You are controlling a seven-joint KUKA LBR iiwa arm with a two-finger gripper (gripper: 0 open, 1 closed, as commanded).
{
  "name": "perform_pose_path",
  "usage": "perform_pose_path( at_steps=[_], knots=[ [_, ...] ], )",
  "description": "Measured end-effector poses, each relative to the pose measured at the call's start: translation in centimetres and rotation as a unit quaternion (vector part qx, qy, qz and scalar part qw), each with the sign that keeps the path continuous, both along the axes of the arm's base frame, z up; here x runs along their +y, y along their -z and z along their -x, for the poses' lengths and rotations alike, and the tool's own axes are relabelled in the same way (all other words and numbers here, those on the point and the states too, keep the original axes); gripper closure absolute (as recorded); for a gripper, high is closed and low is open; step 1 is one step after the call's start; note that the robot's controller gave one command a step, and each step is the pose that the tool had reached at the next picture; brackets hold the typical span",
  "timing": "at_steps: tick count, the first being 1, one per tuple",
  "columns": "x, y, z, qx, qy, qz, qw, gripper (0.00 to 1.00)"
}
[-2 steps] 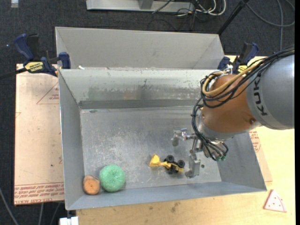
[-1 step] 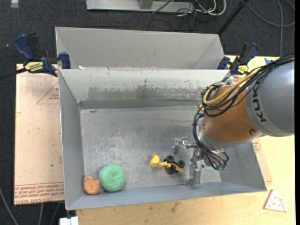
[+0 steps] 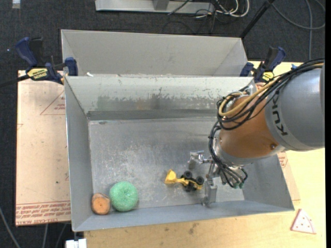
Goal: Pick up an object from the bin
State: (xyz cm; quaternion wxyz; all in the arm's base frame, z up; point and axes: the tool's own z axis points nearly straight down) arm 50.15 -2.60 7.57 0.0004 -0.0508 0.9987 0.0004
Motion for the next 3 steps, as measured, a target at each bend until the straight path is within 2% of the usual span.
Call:
perform_pose_path(
  at_steps=[1, 2, 3],
  knots=[
    [5.4, 0.5, -0.8, -0.0013, -0.002, -0.001, 1.0, 1.0],
    [5.4, 0.5, -0.8, -0.0013, -0.002, -0.001, 1.0, 1.0],
    [5.9, -5.4, -0.4, -0.0004, 0.007, 0.0, 1.0, 1.0]
  ],
)
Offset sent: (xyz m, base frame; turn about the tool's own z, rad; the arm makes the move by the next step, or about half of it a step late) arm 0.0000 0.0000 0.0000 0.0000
